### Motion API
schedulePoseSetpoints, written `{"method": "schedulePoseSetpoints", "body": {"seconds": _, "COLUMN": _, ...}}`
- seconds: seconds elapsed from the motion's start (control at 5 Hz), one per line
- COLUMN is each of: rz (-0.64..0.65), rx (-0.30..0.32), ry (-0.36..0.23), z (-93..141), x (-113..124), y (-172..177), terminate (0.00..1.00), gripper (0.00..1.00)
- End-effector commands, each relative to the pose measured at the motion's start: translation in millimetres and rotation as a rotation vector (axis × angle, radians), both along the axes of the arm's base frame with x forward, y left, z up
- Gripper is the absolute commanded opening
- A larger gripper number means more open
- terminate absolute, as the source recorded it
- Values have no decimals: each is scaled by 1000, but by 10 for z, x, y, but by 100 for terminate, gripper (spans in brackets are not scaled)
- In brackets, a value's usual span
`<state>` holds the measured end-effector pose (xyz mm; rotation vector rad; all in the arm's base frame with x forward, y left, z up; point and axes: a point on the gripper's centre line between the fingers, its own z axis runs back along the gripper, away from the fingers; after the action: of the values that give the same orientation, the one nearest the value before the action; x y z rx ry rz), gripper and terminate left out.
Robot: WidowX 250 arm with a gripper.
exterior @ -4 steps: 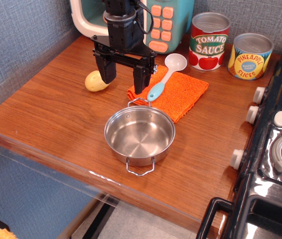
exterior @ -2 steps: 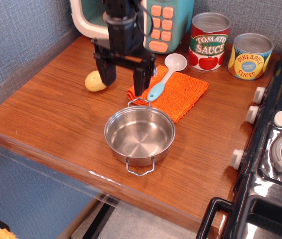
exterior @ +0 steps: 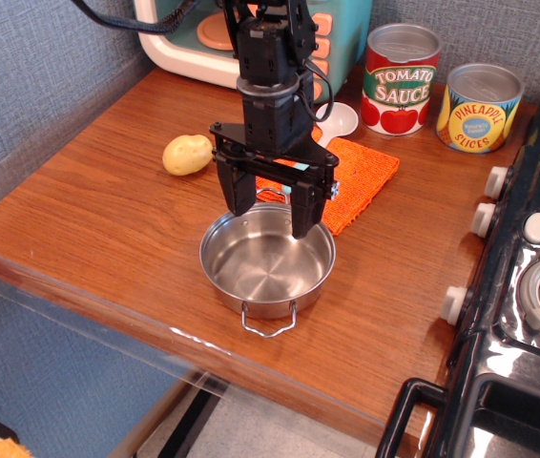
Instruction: Put the pan on the lower left side of the table
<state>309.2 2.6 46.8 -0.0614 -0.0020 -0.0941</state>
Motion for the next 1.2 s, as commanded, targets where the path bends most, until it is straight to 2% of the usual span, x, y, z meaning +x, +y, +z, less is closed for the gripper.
{"method": "schedulePoseSetpoints", "body": {"seconds": 0.0, "rz": -61, "rx": 15, "ry": -88, "z": 151, "x": -70, "y": -252, "terminate": 0, "gripper": 100}}
{"method": "schedulePoseSetpoints", "body": {"seconds": 0.2, "rz": -99, "rx": 25, "ry": -112, "z": 141, "x": -146, "y": -367, "terminate": 0, "gripper": 100}}
{"method": "schedulePoseSetpoints", "body": {"seconds": 0.4, "rz": -105, "rx": 38, "ry": -101, "z": 76, "x": -183, "y": -428, "terminate": 0, "gripper": 100}}
{"method": "schedulePoseSetpoints", "body": {"seconds": 0.8, "rz": -110, "rx": 85, "ry": -49, "z": -239, "x": -257, "y": -381, "terminate": 0, "gripper": 100}}
{"method": "schedulePoseSetpoints", "body": {"seconds": 1.0, "rz": -90, "rx": 94, "ry": -33, "z": -323, "x": -270, "y": -328, "terminate": 0, "gripper": 100}}
